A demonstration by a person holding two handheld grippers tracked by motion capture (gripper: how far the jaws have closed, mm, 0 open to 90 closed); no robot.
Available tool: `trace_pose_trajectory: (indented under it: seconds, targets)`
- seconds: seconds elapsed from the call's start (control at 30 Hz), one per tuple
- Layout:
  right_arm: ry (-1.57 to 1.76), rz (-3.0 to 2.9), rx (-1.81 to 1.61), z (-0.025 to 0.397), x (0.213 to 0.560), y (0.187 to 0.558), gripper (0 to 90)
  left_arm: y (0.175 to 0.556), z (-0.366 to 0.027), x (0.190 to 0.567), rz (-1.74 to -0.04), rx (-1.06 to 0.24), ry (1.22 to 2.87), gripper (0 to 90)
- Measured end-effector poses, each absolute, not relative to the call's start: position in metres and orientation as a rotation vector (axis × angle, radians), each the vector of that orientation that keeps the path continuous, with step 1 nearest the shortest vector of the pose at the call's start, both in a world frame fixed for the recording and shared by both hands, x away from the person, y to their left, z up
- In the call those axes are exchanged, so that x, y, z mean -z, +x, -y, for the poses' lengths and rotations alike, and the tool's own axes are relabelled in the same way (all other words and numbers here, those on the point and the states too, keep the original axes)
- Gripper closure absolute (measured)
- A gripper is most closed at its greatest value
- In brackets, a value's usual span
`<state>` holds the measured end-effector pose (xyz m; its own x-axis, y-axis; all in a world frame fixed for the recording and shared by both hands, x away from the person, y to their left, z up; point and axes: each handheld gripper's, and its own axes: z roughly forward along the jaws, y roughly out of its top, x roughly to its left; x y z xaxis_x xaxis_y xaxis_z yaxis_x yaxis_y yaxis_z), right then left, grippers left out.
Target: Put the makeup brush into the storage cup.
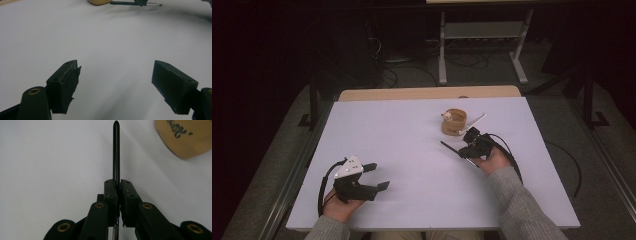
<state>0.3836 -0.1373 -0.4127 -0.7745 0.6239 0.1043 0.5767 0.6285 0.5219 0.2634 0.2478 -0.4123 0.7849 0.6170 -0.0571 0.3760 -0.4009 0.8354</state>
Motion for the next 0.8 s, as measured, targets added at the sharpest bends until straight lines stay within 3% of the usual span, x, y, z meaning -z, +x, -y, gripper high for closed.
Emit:
trace_pose_trajectory:
  seconds: [0.8]
  targets:
    - [0.569, -2.817, -0.978, 0.121, 0.332, 0.344, 83.1, 0.28, -0.216, 0.35, -0.558, -0.271, 2.096, 24.6]
